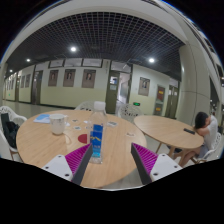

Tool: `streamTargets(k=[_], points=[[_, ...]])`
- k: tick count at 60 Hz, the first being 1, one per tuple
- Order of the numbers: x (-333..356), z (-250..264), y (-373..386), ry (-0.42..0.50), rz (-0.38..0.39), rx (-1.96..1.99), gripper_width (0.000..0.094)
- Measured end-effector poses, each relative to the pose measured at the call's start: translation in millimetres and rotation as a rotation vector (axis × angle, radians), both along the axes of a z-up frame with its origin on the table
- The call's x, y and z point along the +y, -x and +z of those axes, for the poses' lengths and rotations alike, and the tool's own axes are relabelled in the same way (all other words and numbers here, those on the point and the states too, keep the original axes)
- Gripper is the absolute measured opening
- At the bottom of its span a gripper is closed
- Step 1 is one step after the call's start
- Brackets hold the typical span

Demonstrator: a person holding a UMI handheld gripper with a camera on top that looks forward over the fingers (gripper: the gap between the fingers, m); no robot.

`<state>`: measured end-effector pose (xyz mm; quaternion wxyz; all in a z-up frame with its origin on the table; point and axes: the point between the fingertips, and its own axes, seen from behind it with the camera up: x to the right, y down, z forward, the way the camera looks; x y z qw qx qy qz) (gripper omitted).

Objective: Pour water

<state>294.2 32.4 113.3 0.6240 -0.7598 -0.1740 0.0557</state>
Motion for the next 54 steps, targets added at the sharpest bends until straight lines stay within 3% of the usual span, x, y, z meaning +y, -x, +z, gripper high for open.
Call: streamTargets(k=[23,25,29,37,44,45,54], points=[[87,-27,89,-0.016,0.067,0.175,0.0812],[93,-29,91,-0.018,0.059,0.179,0.0793],[99,-29,97,-0.020,0.060,0.184,0.0567],[97,-31,100,-0.045,0.047,0.170,0.0525],[97,-29,102,-0.044,0.053,0.178,0.0425],[97,-29,103,-0.045,0.051,0.175,0.0376],[100,-22,104,-0.066,0.023,0.076,0.0358]])
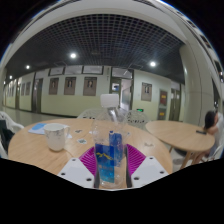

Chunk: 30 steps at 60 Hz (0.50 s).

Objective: Pour water

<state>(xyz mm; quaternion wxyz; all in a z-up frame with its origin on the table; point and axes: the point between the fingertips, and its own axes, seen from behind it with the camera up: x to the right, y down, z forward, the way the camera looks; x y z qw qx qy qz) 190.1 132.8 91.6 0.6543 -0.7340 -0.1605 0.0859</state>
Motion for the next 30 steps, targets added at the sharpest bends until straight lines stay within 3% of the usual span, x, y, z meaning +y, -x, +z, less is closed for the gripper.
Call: streamTargets(k=[9,20,28,30], points=[[17,51,17,-0.123,-0.014,-0.323,0.0357],[44,110,62,-0.441,-0.048,-1.044,0.0356],[42,120,109,-0.673,-0.006,-1.555,0.0356],[44,128,110,-0.706,0.052,-1.671,0.0357]])
